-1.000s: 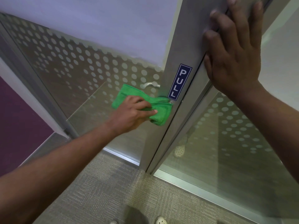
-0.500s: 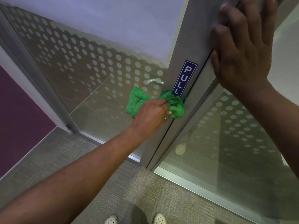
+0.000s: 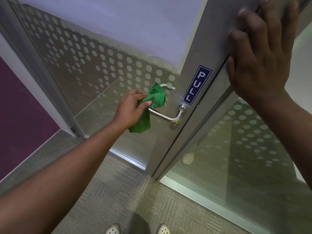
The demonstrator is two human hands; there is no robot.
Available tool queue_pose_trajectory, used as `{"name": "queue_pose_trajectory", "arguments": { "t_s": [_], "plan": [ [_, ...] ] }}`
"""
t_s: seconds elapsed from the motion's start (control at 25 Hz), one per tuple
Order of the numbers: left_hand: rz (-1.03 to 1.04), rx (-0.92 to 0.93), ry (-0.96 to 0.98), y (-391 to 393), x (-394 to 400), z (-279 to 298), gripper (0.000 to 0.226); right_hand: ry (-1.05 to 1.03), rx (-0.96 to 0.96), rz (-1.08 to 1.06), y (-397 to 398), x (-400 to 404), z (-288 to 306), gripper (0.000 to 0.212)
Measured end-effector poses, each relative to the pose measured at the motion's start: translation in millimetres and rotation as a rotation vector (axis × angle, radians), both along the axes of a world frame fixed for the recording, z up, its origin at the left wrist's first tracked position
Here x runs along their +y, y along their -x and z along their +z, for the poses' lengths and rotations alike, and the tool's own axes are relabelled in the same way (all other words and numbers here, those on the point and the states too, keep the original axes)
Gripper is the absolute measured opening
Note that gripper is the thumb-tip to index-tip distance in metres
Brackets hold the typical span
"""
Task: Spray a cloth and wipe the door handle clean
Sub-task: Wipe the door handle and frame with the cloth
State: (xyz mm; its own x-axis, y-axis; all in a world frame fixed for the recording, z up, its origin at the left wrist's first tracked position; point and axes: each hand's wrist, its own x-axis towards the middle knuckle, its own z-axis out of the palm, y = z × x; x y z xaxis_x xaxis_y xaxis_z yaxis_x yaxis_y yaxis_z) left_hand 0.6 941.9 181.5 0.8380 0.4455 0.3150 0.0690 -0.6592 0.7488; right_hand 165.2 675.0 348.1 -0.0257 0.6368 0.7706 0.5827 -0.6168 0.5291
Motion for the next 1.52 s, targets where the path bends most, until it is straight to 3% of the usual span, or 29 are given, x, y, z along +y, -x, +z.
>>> {"name": "queue_pose_trajectory", "arguments": {
  "t_s": [0.12,0.32,0.4,0.68,0.8,0.96,1.16,1.28,1.4,1.52],
  "plan": [
    [0.142,0.034,0.246,-10.9,-9.5,4.1,0.025,0.003,0.002,-0.015,-1.6,0.2,-0.1,0.024],
    [0.333,-0.097,0.869,16.8,-40.4,-23.4,0.016,-0.005,-0.004,0.017,-3.1,0.0,-2.4,0.027],
    [0.345,-0.132,0.969,14.2,-45.2,-21.6,0.013,0.001,-0.008,0.021,-5.2,-0.7,-1.3,0.027],
    [0.317,-0.026,0.42,-5.9,-31.9,-1.6,0.031,0.002,0.015,0.028,-7.5,0.3,-3.1,0.026],
    [0.368,-0.086,0.319,10.2,-47.8,-15.6,0.033,-0.006,0.007,0.034,-6.8,1.0,-4.2,0.026],
    [0.387,-0.102,0.335,9.6,-52.5,-13.1,0.036,0.0,0.013,0.034,-7.1,0.5,-2.8,0.027],
    [0.418,-0.076,0.909,-11.8,-37.5,-4.1,0.012,0.017,0.039,0.047,-6.2,-0.1,-3.2,0.027],
    [0.456,-0.112,1.108,2.6,-57.7,-22.8,0.02,0.022,0.1,0.051,-8.9,-1.8,-6.7,0.025],
    [0.464,-0.117,0.93,17.6,-78.9,-36.7,0.03,0.01,0.108,0.057,-8.7,-1.7,-6.5,0.027],
    [0.49,-0.177,0.696,10.3,-73.2,-34.4,0.019,0.013,0.085,0.076,-7.3,-1.0,-4.7,0.032]
  ]
}}
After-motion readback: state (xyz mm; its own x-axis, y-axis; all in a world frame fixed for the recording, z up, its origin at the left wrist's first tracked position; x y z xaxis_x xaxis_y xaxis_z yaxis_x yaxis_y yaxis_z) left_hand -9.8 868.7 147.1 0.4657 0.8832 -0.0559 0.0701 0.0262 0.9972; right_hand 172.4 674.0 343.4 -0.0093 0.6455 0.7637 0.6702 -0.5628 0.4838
